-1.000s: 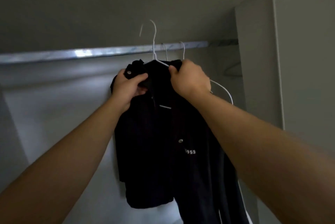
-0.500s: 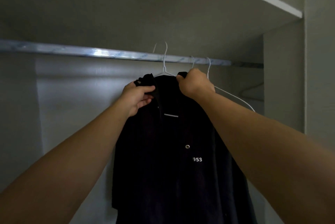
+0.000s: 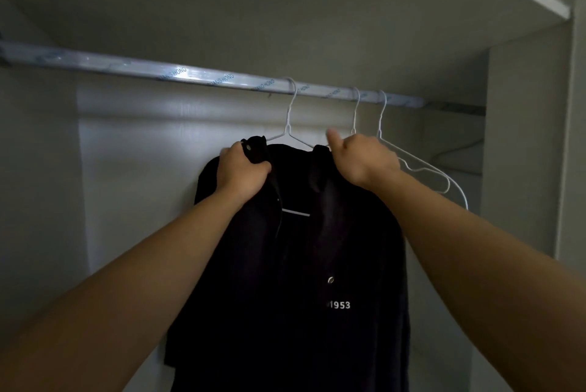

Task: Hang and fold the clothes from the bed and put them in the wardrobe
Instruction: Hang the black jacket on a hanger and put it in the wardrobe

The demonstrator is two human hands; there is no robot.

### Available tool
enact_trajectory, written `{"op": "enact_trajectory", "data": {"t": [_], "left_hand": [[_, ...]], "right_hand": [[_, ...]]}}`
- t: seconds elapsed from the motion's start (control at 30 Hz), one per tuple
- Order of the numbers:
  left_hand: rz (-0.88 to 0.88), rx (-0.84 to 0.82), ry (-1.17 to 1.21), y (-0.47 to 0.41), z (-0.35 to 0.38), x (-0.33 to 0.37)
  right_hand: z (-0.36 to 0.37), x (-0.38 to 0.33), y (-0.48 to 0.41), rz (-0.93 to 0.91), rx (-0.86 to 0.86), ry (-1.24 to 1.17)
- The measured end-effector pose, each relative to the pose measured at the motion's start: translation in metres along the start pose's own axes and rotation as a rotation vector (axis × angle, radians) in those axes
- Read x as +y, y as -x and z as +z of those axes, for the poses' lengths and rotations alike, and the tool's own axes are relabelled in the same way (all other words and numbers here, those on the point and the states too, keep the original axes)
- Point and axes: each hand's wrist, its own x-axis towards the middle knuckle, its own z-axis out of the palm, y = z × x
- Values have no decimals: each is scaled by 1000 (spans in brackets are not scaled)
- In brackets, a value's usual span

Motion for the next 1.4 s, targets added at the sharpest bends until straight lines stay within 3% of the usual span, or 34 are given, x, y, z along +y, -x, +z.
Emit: {"op": "enact_trajectory", "data": {"t": [0.13, 0.27, 0.37, 0.5, 0.8, 1.13, 1.2, 1.3, 1.4], "left_hand": [[129, 51, -225, -5, 4, 0], [190, -50, -260, -7, 12, 2], [186, -116, -265, -6, 17, 5], [215, -114, -319, -8, 24, 8], [293, -94, -311, -10, 50, 4], [322, -188, -312, -20, 81, 11], [314, -193, -310, -22, 84, 12], [328, -181, -302, -26, 92, 8], [346, -167, -303, -27, 102, 6]], "right_hand": [[-12, 33, -7, 17, 247, 193], [-15, 66, -18, 279, 64, 251], [-10, 84, -20, 285, -43, 190], [-2, 93, -21, 201, -1, 136], [-3, 144, -50, 316, 74, 229], [-17, 188, -75, 457, 137, 240], [-29, 175, -70, 408, 222, 121], [-47, 143, -36, 165, 320, -139], [-45, 103, 22, 36, 291, -133]]}}
